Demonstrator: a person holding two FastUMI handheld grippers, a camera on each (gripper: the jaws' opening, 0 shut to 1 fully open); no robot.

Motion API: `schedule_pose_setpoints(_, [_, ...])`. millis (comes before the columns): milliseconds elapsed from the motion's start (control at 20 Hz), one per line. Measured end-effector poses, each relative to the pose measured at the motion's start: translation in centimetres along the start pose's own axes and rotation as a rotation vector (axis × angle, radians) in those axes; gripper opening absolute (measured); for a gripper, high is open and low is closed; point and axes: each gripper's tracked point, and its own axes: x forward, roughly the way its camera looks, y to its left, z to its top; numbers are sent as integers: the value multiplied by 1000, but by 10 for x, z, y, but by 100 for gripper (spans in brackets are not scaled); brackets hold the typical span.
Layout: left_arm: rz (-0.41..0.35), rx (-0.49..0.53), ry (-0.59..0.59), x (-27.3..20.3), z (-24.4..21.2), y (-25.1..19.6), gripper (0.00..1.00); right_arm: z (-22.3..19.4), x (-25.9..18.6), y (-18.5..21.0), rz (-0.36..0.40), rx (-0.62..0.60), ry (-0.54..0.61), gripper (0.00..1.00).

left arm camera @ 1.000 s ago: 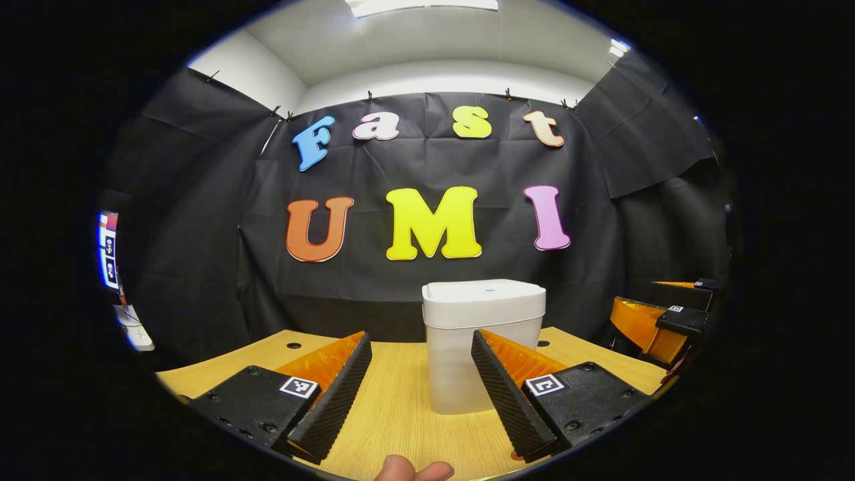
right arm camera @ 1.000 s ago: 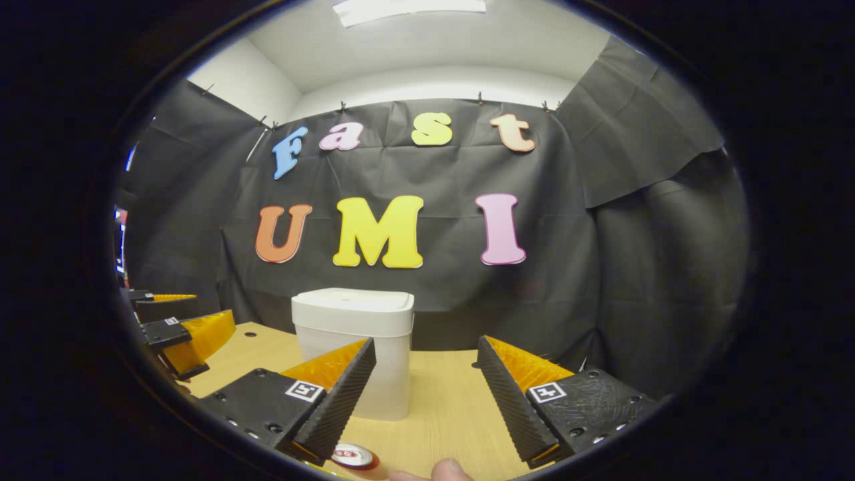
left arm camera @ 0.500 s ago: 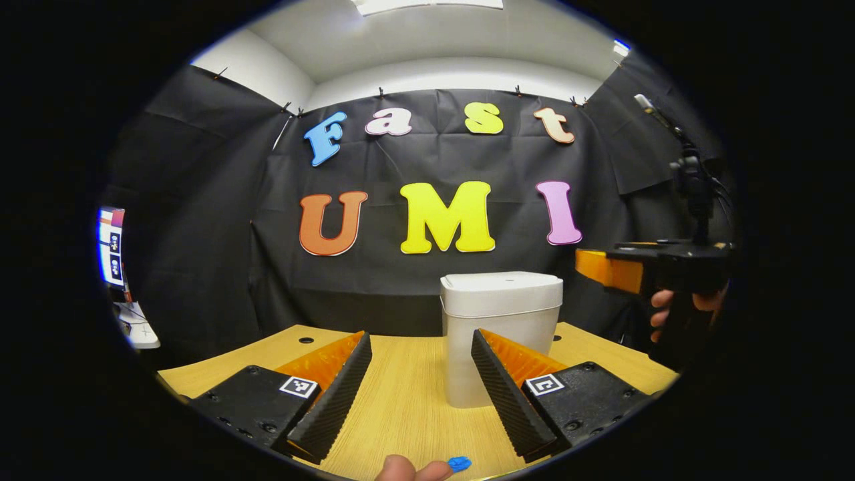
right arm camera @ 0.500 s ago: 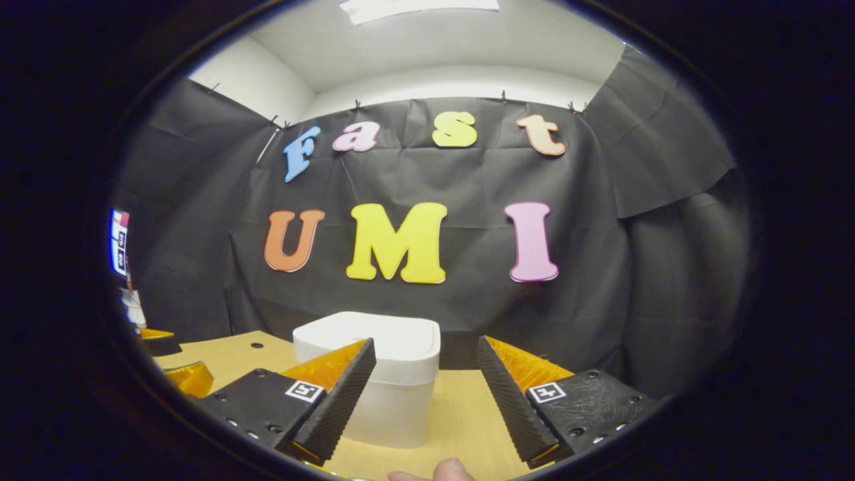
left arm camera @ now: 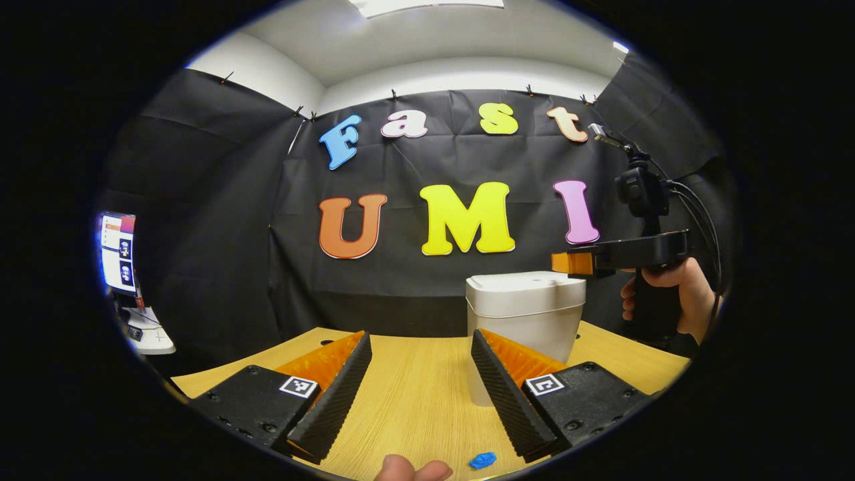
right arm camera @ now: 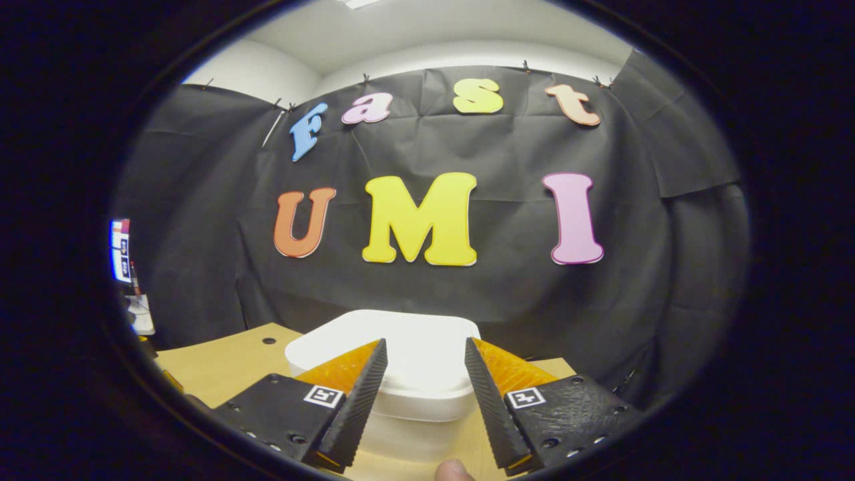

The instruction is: Press the lid of the desktop garbage bin to open it, pick up the crumpled paper on the desktop and throw it into the bin, then pick up the pop can on the desktop and drop it into the bin, and finally close the garbage bin lid.

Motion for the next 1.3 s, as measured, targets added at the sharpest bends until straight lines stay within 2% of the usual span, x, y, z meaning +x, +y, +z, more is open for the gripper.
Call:
schedule_pose_setpoints(200, [3, -2, 9, 3, -5, 2, 97, 1, 9, 5, -1, -4, 12, 53])
schedule_pose_setpoints(250, [1, -2, 12, 3, -6, 2, 97, 1, 10, 4, -9, -7, 11, 44])
schedule_pose_setpoints(300, [1, -2, 15, 2, -6, 3, 97, 2, 12, 3, -17, -9, 14, 27])
schedule_pose_setpoints(350, [1, -2, 17, 4, -7, 4, 97, 0, 13, 7, -9, -9, 23, 19])
schedule_pose_setpoints(400, [0, -2, 19, 4, -8, 4, 97, -3, 15, 9, 1, -8, 35, 23])
schedule_pose_setpoints(550, [2, 3, 24, 5, -10, 6, 97, -5, 19, 15, 7, -1, 45, 1])
schedule_pose_setpoints(800, [3, -1, 28, 6, -12, 8, 97, -20, 25, 13, 16, -5, 84, 0])
schedule_pose_setpoints(950, [2, -3, 34, 9, -15, 8, 97, -29, 26, 13, 37, 37, 126, 1])
schedule_pose_setpoints(1050, [0, -8, 43, 8, -17, 6, 97, -32, 27, 14, 46, -13, 145, 1])
schedule_pose_setpoints(1150, [-6, -14, 53, 8, -20, 2, 97, -33, 26, 15, 37, -62, 140, 4])
schedule_pose_setpoints(1300, [-4, -8, 54, 7, -21, 2, 97, -21, 24, 13, 19, -51, 73, 1])
